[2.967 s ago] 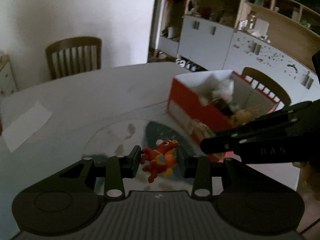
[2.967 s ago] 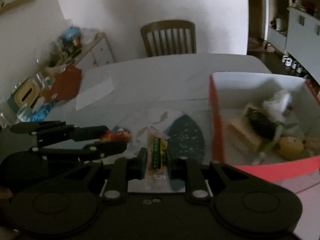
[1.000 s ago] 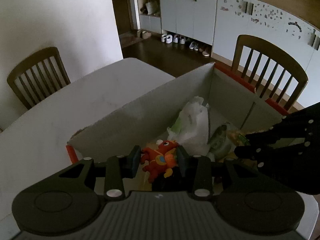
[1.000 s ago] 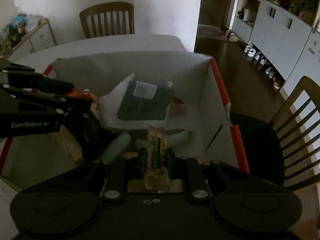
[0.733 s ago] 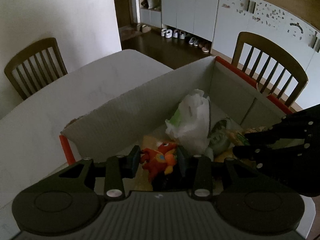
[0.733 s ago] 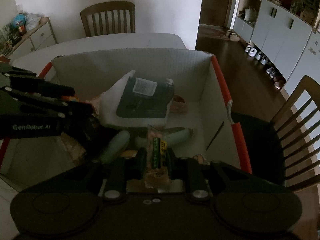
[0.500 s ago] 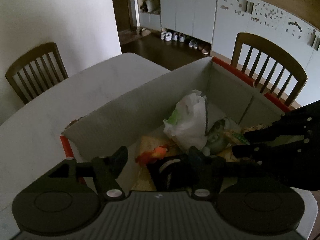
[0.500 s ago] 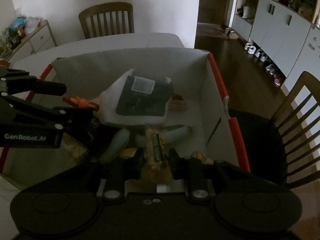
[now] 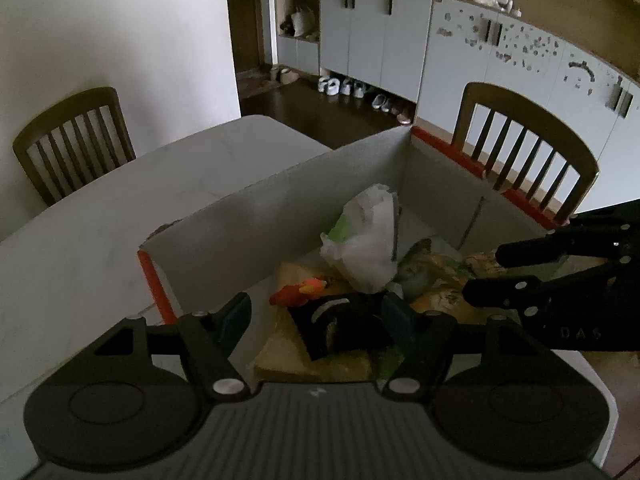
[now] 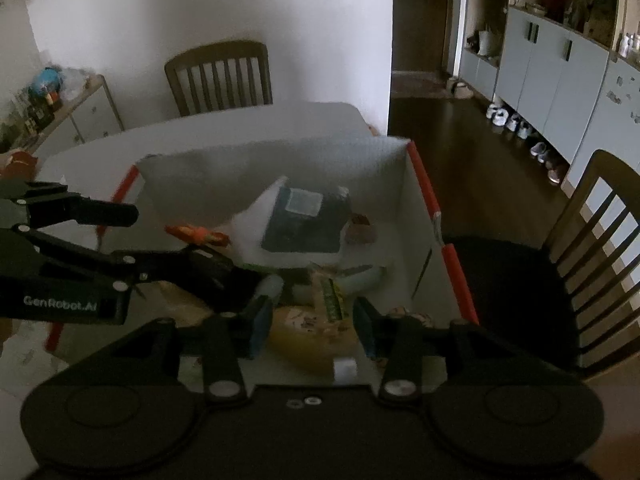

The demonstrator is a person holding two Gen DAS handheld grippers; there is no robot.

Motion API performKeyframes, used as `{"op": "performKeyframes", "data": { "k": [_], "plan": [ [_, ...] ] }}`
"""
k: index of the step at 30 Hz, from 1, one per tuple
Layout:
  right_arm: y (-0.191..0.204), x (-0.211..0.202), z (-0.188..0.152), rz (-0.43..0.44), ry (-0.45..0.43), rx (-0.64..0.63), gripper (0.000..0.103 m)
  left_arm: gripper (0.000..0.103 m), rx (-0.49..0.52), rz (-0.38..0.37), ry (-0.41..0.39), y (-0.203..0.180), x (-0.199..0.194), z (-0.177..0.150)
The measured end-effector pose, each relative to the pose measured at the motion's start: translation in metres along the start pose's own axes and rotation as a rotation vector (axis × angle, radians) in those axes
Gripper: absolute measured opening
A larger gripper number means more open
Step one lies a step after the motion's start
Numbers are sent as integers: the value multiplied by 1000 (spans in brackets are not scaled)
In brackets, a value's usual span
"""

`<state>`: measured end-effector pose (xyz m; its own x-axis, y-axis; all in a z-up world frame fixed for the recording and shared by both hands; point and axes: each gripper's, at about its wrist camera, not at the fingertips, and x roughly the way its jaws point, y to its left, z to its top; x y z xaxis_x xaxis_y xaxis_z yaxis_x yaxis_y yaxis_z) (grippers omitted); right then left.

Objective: Organize objects

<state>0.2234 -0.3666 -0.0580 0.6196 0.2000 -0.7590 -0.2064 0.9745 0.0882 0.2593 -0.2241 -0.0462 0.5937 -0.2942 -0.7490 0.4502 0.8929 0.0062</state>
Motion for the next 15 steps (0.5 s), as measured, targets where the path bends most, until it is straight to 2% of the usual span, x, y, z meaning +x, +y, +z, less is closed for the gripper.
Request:
{"op": "performKeyframes", "data": {
  "k": [3,15],
  "plan": [
    [5,-12,-1,10,-29,2,53,81,7,0,-29,-1,-14,-3],
    [26,-63,-13,28,-139,50,69,82,-21,-80,-118,9,-67,-16]
  ]
}}
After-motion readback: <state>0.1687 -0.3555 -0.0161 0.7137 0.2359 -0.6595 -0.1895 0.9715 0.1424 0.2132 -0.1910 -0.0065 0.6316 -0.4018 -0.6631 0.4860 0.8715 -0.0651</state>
